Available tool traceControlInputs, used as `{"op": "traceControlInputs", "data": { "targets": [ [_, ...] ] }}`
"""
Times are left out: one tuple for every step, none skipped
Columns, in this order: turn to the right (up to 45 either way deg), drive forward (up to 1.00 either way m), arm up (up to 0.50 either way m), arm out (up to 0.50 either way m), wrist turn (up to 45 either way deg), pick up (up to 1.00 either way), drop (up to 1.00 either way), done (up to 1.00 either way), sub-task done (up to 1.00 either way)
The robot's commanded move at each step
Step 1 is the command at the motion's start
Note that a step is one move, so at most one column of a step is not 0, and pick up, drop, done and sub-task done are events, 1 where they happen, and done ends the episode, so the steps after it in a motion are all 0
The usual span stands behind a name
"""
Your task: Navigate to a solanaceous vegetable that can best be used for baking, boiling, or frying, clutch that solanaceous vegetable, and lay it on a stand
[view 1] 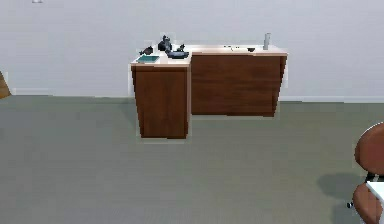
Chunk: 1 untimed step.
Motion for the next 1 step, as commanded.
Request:
{"op": "traceControlInputs", "data": {
  "targets": [
    [0.0, 0.0, 0.0, 0.0, -27.0, 0.0, 0.0, 0.0, 0.0]
  ]
}}
